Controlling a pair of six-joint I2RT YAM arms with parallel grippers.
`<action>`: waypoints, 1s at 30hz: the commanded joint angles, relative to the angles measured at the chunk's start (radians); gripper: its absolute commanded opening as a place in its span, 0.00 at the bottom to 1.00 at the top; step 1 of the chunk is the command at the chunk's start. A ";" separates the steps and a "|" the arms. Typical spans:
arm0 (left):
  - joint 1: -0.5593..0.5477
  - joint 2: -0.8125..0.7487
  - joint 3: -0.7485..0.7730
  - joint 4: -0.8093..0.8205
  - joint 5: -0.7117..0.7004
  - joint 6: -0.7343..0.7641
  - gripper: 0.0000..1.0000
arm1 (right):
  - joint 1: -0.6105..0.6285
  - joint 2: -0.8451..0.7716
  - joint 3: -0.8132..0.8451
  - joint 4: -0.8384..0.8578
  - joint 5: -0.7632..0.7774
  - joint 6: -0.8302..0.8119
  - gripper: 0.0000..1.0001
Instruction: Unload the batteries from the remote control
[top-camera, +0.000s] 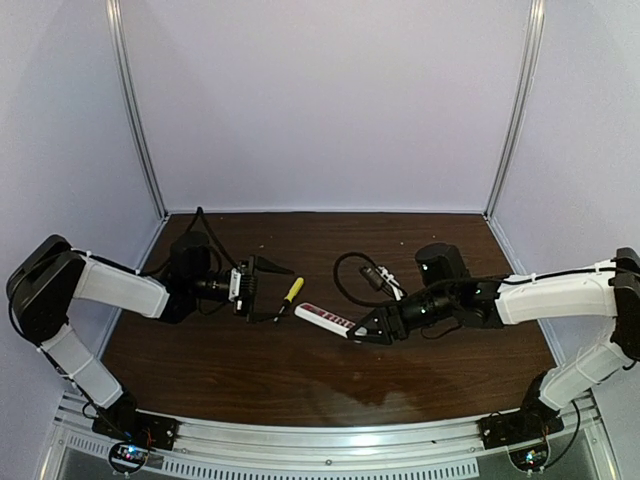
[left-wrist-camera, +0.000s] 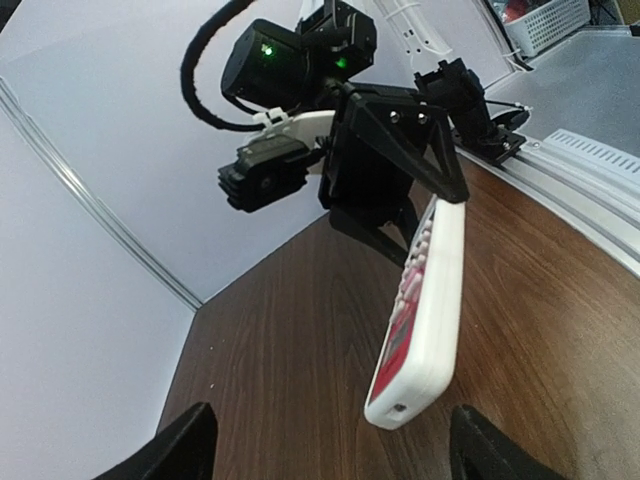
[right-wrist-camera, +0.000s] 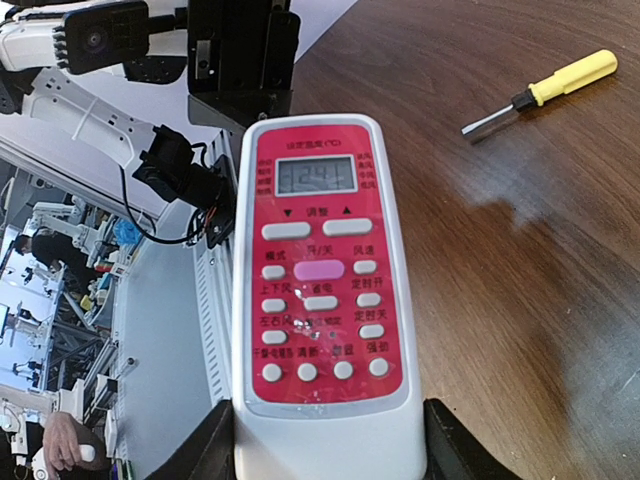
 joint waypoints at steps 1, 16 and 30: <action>-0.040 0.030 0.036 -0.072 0.045 0.083 0.81 | -0.005 0.021 0.037 0.081 -0.080 -0.007 0.45; -0.134 0.055 0.102 -0.235 0.058 0.165 0.57 | 0.000 0.113 0.070 0.168 -0.171 0.020 0.45; -0.149 0.058 0.174 -0.414 0.095 0.201 0.08 | 0.001 0.146 0.080 0.206 -0.182 0.031 0.45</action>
